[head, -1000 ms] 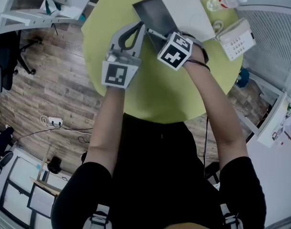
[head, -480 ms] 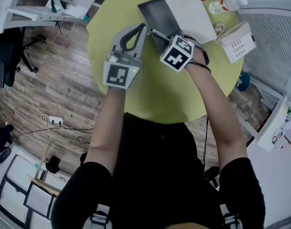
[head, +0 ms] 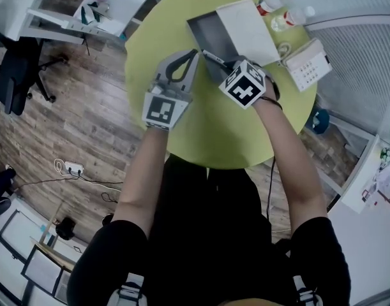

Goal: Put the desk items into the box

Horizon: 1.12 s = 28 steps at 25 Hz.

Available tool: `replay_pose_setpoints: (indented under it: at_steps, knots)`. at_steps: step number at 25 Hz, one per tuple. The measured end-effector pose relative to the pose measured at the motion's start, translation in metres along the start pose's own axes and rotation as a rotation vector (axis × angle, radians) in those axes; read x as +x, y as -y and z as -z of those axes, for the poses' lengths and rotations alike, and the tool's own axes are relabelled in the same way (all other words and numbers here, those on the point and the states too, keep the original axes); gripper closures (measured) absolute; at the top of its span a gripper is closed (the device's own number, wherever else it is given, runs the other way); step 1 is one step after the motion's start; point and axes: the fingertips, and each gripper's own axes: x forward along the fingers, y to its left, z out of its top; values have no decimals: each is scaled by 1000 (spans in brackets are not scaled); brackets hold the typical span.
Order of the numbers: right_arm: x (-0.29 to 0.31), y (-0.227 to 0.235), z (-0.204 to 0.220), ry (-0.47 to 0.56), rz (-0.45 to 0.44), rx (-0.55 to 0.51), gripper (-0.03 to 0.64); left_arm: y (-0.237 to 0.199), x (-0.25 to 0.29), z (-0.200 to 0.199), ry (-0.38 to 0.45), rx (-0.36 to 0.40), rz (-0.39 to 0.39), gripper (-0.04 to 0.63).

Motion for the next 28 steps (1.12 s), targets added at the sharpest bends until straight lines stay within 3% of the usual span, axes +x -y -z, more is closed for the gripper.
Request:
replay_pose_setpoints:
  at_steps: [12,21,28]
  knots:
    - [-85,-35,-4,342,-40,68,598,62,-37,-43,-30,-10,-24,586]
    - [-233,-69,-10,739,-4,61,600,136,-72,-100,-45,-53,19,586]
    - [-322,-85,-9,998,40,71,600,177,-90,-151,-39,-37,55,586]
